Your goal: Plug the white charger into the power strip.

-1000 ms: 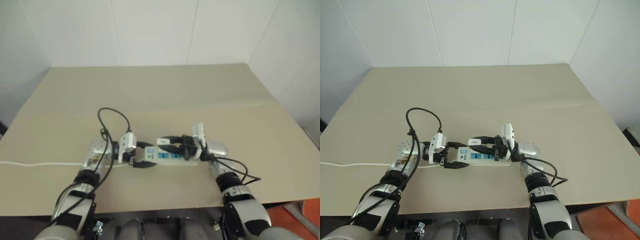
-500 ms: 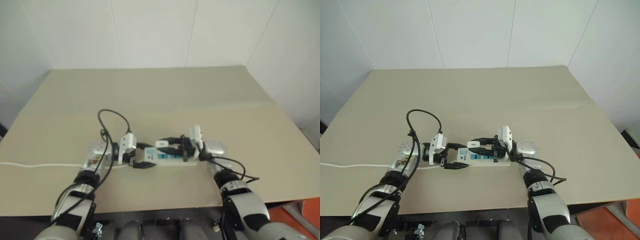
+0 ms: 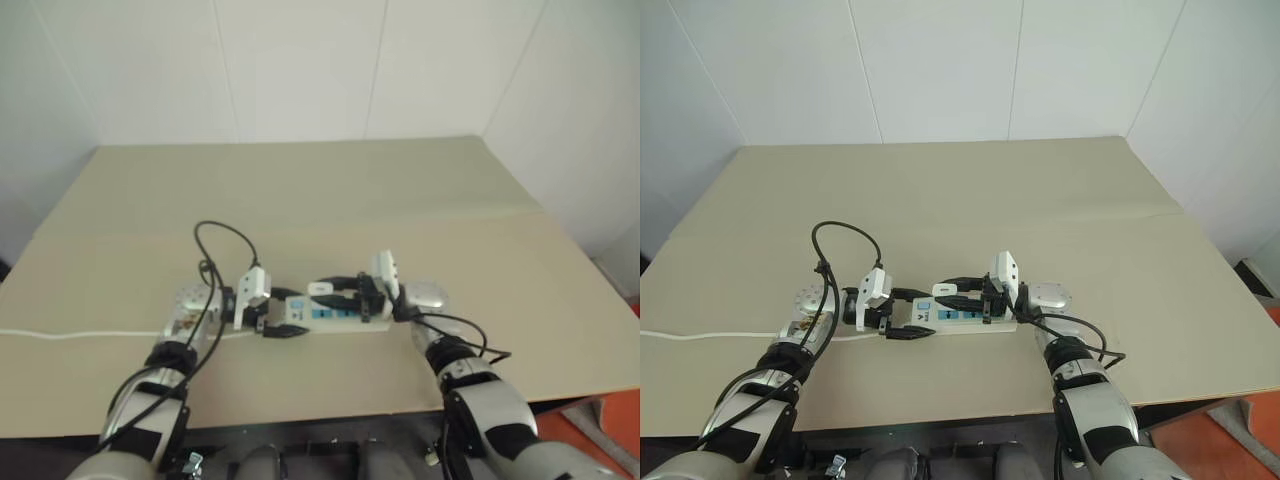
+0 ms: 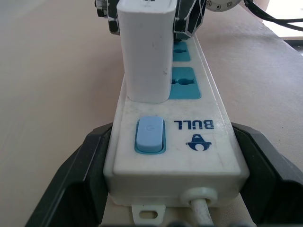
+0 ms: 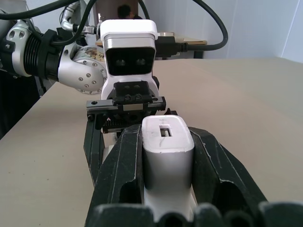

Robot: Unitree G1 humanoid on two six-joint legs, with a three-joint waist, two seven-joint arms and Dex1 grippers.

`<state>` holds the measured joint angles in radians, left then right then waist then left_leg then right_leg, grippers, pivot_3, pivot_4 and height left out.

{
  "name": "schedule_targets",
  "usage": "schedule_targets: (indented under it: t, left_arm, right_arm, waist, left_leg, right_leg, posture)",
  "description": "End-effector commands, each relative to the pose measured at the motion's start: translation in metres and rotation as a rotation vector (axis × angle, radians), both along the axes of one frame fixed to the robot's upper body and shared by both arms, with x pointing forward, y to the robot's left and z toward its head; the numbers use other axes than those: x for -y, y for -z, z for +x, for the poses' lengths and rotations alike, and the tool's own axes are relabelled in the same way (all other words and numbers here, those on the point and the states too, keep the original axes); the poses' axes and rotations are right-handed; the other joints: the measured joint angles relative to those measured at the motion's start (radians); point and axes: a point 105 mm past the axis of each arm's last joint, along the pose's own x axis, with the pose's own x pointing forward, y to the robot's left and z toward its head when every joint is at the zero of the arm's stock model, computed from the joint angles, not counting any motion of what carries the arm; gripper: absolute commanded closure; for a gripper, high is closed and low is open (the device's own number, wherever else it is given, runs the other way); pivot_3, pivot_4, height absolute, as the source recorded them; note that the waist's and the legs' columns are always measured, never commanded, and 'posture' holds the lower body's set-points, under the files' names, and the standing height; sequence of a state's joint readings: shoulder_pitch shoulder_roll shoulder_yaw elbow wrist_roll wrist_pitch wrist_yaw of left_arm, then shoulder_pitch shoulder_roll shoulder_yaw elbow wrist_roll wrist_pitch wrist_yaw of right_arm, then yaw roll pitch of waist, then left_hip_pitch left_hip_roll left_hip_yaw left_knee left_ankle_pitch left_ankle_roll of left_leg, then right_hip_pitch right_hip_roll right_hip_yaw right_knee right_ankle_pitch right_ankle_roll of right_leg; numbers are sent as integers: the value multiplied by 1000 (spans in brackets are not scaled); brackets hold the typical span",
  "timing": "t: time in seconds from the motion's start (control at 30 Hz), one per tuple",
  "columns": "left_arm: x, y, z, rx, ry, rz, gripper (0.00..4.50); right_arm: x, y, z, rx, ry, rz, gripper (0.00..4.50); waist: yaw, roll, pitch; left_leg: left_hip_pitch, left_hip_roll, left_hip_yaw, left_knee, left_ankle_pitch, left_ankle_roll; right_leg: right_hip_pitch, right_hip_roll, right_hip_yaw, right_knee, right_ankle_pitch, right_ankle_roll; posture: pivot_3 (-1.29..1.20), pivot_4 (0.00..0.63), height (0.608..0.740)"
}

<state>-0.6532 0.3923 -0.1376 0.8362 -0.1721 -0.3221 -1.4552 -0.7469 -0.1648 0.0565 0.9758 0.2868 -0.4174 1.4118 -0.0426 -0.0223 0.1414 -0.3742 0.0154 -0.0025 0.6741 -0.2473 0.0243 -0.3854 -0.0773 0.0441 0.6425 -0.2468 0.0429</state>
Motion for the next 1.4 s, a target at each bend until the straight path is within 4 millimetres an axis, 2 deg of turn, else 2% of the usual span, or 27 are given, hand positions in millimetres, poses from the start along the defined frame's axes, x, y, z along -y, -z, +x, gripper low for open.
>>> schedule_targets:
  t: [0.03,0.4,0.7,1.0,1.2,1.3,1.4]
  left_arm:
    - [1,13,-12,-28,79,70,1216]
    - [0,13,-13,-23,80,75,1216]
    - [0,14,-13,-36,72,74,1216]
    - [0,13,-14,-41,65,67,1216]
    - [1,13,-15,-29,70,64,1216]
    - [0,13,-14,-28,66,63,1216]
    - [0,13,-13,-35,58,61,1216]
  right_arm:
    - [24,49,-2,-181,113,-133,3387]
    - [26,54,1,-117,181,-170,3387]
    - [23,53,3,-166,173,-186,3387]
    - [27,54,5,-151,194,-207,117]
    - [30,52,2,-120,171,-210,50]
    - [30,44,-2,-133,125,-158,50]
    - [30,28,-3,-75,113,-77,50]
  waist:
    - [0,0,-2]
    - [-1,-1,-5]
    - [-4,-1,-5]
    - [-2,-6,-8]
    - [-2,-6,-9]
    - [0,-6,-8]
    - [2,-6,-8]
  left_leg:
    - [0,0,0,0,0,0]
    - [3,0,0,-2,0,0]
    - [9,0,1,-4,0,0]
    - [16,1,0,-11,0,0]
    - [18,2,0,-16,0,-1]
    - [18,2,0,-16,-1,-1]
    - [16,3,-1,-16,-2,-3]
  right_leg:
    - [0,0,0,0,0,0]
    - [2,0,1,0,0,0]
    - [7,0,2,0,0,-1]
    - [13,0,1,-7,-2,-3]
    - [16,0,1,-12,-2,-3]
    - [16,0,0,-13,-2,-3]
    - [16,0,0,-14,-2,-3]
  posture:
    - [0,150,740]
    - [0,150,740]
    - [0,150,740]
    - [0,150,740]
    - [0,150,740]
    - [0,150,740]
    - [0,150,740]
